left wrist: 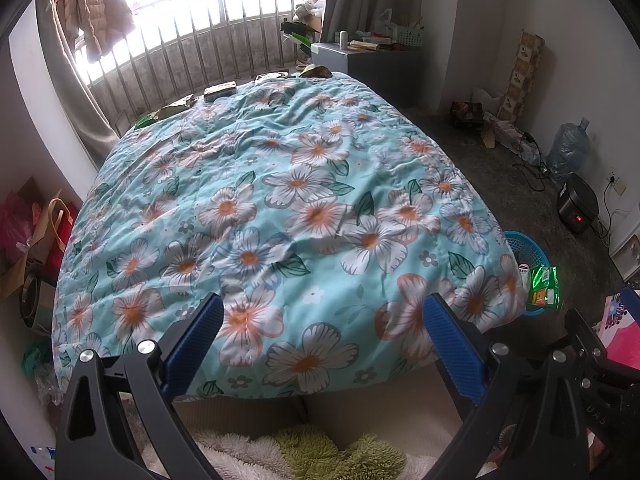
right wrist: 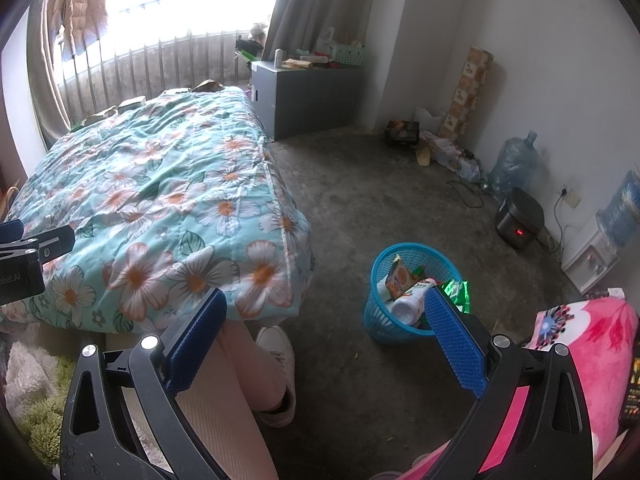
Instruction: Collect trash
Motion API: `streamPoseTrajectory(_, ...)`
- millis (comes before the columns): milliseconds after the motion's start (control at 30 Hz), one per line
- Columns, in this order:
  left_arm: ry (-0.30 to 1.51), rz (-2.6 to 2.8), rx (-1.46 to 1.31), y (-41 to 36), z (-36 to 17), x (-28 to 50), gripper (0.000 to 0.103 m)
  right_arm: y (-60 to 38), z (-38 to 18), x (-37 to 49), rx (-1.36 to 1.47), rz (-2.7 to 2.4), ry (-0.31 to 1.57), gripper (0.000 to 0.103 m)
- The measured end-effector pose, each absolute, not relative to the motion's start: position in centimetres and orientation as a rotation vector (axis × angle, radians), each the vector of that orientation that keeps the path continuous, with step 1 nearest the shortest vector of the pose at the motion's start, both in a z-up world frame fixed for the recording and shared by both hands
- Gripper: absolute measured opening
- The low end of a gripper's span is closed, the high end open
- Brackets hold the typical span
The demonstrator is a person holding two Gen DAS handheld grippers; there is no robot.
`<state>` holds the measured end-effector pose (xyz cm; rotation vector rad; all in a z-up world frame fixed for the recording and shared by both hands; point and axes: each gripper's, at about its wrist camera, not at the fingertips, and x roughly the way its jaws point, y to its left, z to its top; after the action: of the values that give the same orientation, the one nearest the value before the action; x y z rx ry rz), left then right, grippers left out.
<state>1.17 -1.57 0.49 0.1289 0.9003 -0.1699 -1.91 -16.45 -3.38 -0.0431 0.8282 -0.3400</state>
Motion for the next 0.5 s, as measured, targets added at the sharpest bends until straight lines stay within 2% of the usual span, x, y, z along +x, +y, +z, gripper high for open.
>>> streamPoseTrajectory(500,0.904,-0.171,0.129,-1.56,0.47,1.25,0.097,-16.45,-3.35,-1.91,-0.042,-0.339,0.829,0.095)
